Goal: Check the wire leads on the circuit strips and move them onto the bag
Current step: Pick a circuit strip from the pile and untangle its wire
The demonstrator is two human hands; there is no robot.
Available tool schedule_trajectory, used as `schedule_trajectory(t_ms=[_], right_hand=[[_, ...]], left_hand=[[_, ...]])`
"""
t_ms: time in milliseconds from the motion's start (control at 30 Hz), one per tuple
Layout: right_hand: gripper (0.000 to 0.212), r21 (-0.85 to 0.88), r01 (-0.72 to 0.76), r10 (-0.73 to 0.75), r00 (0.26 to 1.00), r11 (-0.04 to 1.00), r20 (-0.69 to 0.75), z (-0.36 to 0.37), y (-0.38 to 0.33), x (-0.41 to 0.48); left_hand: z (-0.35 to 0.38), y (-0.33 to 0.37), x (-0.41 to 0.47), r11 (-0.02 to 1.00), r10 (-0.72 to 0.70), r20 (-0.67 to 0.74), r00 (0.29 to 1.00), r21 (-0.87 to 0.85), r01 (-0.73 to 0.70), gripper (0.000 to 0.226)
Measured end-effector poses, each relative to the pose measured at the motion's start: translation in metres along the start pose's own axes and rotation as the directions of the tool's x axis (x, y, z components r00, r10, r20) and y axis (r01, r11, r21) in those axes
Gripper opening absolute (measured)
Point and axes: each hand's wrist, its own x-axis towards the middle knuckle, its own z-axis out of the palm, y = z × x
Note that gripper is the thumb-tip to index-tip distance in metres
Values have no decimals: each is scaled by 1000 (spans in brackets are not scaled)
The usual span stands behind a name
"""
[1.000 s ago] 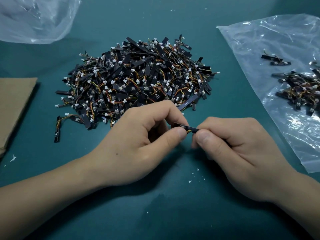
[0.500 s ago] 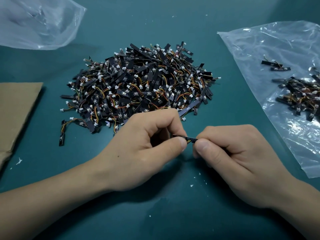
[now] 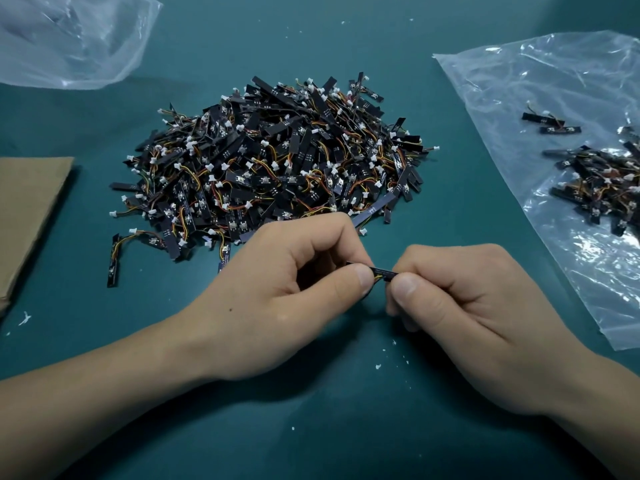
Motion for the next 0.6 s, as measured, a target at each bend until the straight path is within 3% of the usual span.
schedule_trajectory(t_ms=[133, 600], right_hand=[[37, 0, 0, 0, 1000, 1000, 4, 1, 1, -1], [36, -20, 9, -9, 1000, 1000, 4, 1, 1, 0]], left_hand=[[1, 0, 0, 995, 3, -2, 1000, 95, -3, 13], [0, 2, 0, 998, 13, 12, 1000, 63, -14, 13]])
